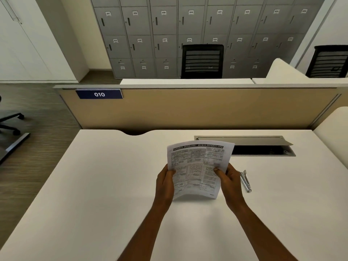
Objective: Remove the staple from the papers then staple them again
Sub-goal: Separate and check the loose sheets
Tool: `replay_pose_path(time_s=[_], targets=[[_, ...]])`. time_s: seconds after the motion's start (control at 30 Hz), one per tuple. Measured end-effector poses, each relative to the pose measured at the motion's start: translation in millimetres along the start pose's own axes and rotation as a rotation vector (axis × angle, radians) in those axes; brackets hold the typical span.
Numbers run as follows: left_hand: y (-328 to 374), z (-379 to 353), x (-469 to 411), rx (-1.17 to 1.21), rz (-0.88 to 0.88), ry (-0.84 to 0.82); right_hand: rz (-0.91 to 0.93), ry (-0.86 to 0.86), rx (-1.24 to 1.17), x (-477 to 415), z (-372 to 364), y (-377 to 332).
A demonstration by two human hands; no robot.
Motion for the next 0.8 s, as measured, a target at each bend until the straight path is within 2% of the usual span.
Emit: replay_pose_path(time_s=[0.27, 0.5, 0.63, 0.8], targets=[[10.8, 1.1, -6.2, -0.071, -0.07, -0.047, 0.111, 0.002, 0.14, 1.4, 0.1, -21.7], [82.8, 3.3, -13.9, -0.153, -0.282, -0.147, 0.145, -0.018, 0.163, -2.6, 6.5, -55.4], [126.0, -1.2, -17.7, -0.097, -0.382, -0.2, 0.142, -0.035, 0.144, 0.1, 5.1, -67.6], [150.0, -5.8, -19.6, 0.038, -0.372, -0.285, 0.102, -0.091, 0.083, 6.4, -0.1, -72.5]])
Point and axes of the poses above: each hand's wrist, its own x-axis away from the middle knuckle, its own z-axis out of the back of the hand, y = z × x, the point moved 9 cm from there along -x, towards the middle knuckle, and after that the axes turned 3 degrees about -x, right-handed, at the moved point
